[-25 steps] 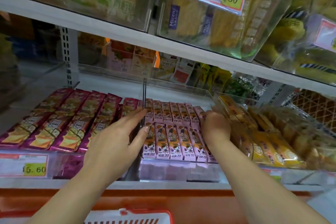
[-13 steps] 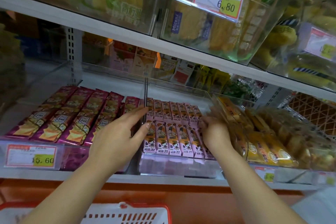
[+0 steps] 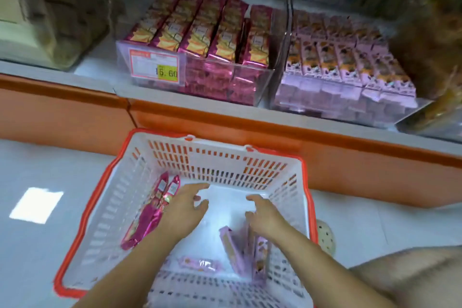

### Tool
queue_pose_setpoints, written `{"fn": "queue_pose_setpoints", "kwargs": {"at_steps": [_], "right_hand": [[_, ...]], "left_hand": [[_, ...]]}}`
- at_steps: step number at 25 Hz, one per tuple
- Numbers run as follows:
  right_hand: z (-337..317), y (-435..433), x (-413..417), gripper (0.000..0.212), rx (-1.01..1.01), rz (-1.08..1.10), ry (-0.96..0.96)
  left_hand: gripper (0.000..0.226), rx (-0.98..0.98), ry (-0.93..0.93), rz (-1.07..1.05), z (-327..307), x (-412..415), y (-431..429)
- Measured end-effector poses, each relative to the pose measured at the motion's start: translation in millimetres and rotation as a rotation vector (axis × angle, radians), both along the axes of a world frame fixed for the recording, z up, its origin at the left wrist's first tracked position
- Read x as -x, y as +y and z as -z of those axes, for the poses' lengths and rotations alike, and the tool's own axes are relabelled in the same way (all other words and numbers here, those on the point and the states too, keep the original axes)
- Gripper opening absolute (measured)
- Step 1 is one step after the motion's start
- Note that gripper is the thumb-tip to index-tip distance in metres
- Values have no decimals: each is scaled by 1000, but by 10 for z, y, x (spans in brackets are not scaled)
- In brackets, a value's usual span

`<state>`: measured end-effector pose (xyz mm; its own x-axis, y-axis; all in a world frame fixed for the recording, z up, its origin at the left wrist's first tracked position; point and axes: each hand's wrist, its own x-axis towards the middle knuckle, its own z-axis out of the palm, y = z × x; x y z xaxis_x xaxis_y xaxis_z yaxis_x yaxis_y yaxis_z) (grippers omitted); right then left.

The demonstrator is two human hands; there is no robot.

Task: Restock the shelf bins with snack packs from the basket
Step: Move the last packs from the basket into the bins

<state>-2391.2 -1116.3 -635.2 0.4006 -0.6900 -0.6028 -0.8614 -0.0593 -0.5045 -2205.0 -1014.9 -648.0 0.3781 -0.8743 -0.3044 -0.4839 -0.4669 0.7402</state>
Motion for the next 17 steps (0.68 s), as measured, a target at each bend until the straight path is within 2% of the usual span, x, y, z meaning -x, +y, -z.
{"fn": "queue_pose_setpoints", "kwargs": {"at_steps": [2, 4, 7, 11, 13, 14, 16, 17], "right_hand": [[488, 84, 88, 35, -44, -52, 182], [759, 219, 71, 28, -9, -85, 292], [951, 471, -27, 49, -20, -99, 414], [1055, 643, -92, 35, 36, -225, 571], [1036, 661, -133, 34, 4, -204, 521], [1015, 658, -155, 40, -42, -141, 437], [890, 636, -197, 57, -200, 59, 159], [827, 614, -211, 52, -220, 144, 23]], "left_hand": [[37, -245, 45, 67, 438, -45, 284], [39, -390, 51, 107, 599, -74, 415], [35, -445, 118, 4, 583, -107, 409], [35, -460, 163, -21, 519, -55, 393], [35, -491, 158, -2, 490, -30, 397], [35, -488, 141, 12, 471, -21, 380], [33, -461, 141, -30, 443, -9, 337], [33, -436, 200, -121, 439, -7, 315]]}}
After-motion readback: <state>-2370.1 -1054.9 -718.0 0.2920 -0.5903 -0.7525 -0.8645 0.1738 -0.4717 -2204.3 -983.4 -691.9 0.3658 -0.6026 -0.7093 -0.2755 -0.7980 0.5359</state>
